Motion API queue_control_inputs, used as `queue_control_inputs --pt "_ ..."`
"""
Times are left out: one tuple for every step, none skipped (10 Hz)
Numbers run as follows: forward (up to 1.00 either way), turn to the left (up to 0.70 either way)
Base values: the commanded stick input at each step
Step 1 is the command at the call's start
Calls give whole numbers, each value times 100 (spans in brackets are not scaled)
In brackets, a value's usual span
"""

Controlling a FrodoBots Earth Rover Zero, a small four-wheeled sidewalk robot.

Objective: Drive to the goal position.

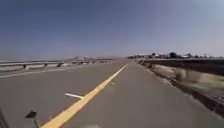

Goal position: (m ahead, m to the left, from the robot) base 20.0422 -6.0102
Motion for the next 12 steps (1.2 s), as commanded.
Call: queue_control_inputs --pt "50 0" --pt "50 0" --pt "50 0" --pt "50 0" --pt "50 0" --pt "50 0" --pt "50 0" --pt "50 0" --pt "50 0" --pt "50 0" --pt "50 0" --pt "50 0"
